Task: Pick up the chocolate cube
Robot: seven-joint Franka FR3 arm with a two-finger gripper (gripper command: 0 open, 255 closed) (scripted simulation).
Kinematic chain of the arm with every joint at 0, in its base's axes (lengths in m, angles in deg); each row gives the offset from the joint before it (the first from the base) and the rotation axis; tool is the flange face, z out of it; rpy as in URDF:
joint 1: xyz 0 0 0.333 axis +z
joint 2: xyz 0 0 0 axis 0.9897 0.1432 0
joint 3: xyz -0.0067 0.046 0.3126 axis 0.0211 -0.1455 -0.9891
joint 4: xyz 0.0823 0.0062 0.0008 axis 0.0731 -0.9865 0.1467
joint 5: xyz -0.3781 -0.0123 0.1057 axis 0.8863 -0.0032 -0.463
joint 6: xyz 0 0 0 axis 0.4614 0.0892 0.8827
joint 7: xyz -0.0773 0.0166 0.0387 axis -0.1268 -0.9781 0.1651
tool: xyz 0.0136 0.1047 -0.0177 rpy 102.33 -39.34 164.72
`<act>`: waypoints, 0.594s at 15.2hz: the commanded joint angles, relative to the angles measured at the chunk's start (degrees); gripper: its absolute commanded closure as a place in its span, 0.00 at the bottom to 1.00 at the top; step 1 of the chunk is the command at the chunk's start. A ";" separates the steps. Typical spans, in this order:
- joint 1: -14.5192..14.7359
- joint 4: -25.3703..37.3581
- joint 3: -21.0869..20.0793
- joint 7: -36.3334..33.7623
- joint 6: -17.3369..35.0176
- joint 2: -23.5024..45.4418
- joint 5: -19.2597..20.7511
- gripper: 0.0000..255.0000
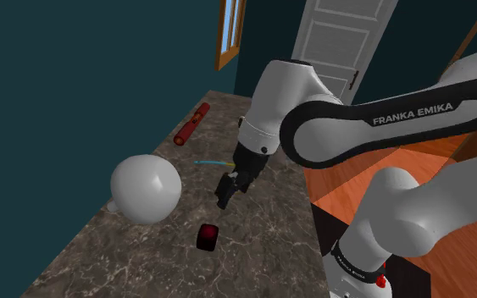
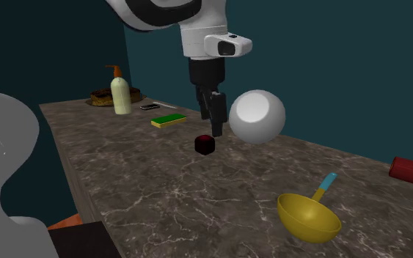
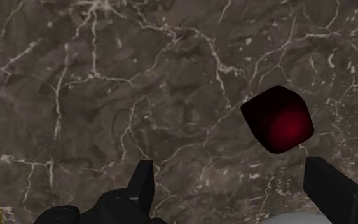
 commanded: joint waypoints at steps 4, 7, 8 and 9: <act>1.92 0.04 -6.93 -4.56 10.80 7.77 -3.33 0.00; 2.02 0.26 -10.08 -6.49 16.10 12.13 -3.94 0.00; 1.99 -0.09 -10.35 -6.42 17.14 12.84 -4.06 0.00; 1.96 -0.42 -10.62 -6.36 18.20 13.58 -4.18 0.00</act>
